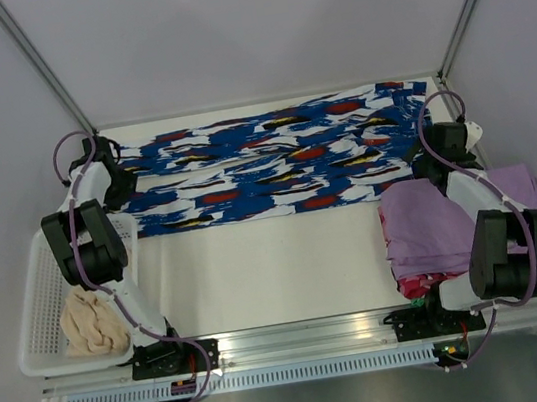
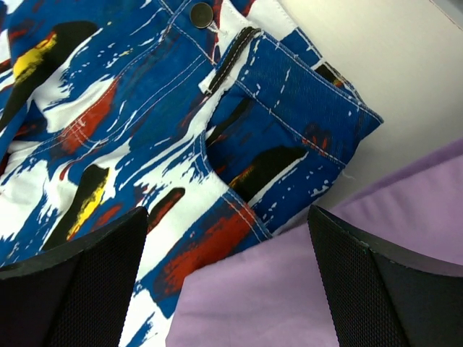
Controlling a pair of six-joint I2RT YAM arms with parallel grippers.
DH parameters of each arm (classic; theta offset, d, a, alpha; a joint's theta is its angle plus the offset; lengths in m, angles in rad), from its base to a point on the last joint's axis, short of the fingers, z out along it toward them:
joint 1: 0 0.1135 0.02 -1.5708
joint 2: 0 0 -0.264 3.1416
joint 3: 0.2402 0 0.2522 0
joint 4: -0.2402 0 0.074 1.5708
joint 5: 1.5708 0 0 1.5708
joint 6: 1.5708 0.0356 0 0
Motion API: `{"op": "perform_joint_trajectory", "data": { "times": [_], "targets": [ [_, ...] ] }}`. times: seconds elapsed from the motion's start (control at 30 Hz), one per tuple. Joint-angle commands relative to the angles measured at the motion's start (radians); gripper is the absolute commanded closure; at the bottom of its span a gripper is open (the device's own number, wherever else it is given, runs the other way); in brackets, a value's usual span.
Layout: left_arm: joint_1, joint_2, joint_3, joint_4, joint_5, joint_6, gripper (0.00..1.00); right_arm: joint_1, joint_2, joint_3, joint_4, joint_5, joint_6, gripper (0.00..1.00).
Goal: Fold and stack the trousers
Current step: Flatten the trousers out
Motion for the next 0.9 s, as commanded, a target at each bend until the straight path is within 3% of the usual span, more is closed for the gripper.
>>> {"op": "perform_joint_trajectory", "data": {
  "times": [0.0,0.43,0.6,0.8,0.87],
  "targets": [
    [0.008,-0.051,-0.058,-0.071,-0.053,-0.056,0.01,-0.007,0.041,0.069,0.038,0.021,0.014,0.02],
    [0.008,0.076,-0.085,0.013,0.024,-0.004,0.05,-0.024,0.115,0.083,0.051,0.028,0.028,0.02],
    [0.01,0.111,-0.095,0.068,0.065,0.034,0.12,-0.033,0.146,0.101,0.058,0.03,0.031,0.02],
    [0.01,0.133,-0.088,0.087,0.076,0.045,0.49,-0.039,0.195,0.157,0.051,0.022,0.037,0.02],
    [0.008,0.144,-0.081,0.078,0.077,0.048,0.55,-0.039,0.198,0.169,0.051,0.027,0.04,0.02]
  ]
}}
